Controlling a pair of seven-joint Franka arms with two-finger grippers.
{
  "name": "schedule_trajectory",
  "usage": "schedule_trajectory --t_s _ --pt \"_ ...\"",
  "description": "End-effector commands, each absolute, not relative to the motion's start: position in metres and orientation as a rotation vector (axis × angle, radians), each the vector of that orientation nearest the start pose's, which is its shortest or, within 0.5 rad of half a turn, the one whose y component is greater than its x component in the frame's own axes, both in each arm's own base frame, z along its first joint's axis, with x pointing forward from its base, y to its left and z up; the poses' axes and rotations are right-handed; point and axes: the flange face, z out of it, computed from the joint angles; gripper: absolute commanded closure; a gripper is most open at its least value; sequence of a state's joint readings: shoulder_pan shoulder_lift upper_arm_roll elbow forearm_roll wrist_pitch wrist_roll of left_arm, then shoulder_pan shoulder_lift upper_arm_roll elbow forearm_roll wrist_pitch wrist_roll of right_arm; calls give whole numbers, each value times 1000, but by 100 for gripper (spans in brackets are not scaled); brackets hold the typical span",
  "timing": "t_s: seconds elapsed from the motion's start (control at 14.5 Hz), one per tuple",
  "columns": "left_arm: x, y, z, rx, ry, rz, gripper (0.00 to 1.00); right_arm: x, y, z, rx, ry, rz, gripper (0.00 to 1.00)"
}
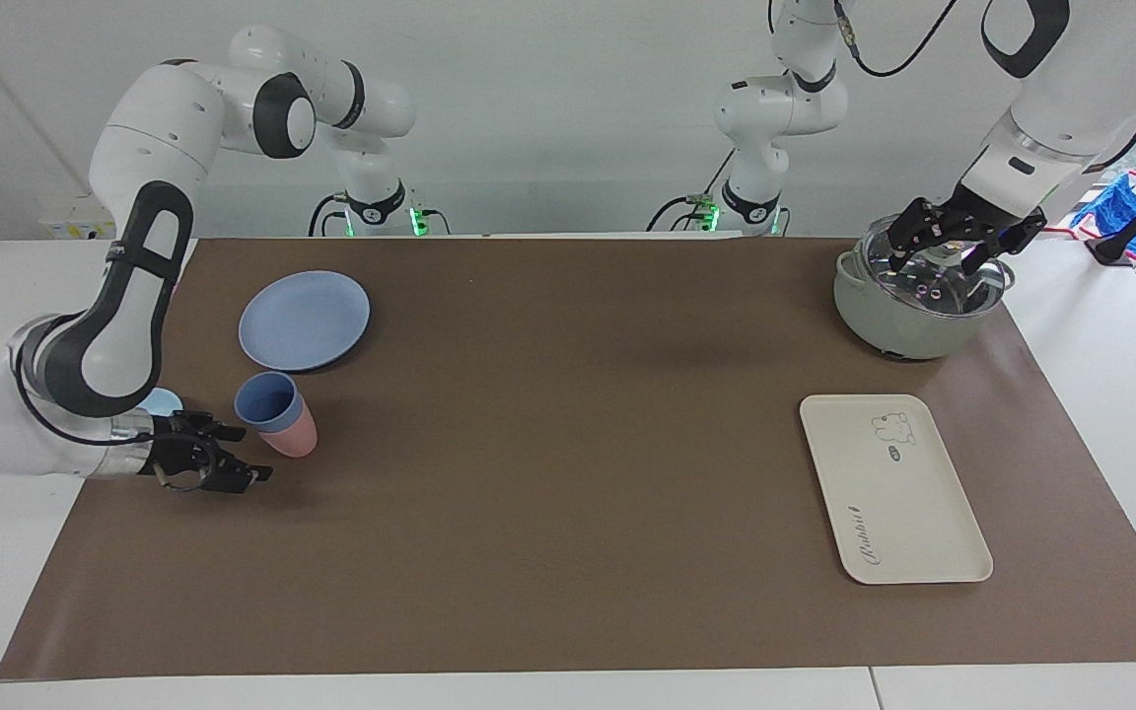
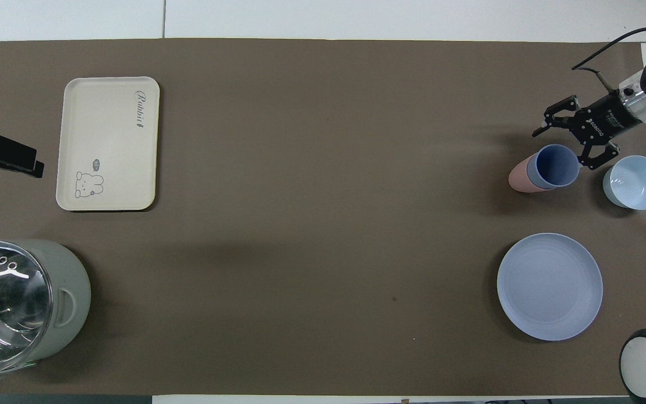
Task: Place cup on tray
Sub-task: 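Lift the stacked cups with the right gripper while the left gripper approaches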
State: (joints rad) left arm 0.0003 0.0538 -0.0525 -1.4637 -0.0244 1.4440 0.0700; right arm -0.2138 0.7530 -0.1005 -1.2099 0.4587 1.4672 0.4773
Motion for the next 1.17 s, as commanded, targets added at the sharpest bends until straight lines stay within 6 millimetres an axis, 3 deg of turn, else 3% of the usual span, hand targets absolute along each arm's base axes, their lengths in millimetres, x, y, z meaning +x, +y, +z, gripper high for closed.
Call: schedule_trajectory --t_s 0.0,0.69,0.76,1.03,1.1 --pt "554 -29 633 -3147 200 116 0 659 -142 307 -2391 1147 782 0" --pt "554 -29 633 -3147 204 116 0 632 -133 288 -2269 1180 854 2" --pt "554 -29 633 -3147 202 116 0 631 -133 288 -2262 1181 856 15" --pt "554 -29 633 -3147 202 116 0 626 -131 286 -2209 1181 874 100" --pt "554 -29 633 -3147 200 116 0 628 -128 290 -2183 1178 877 100"
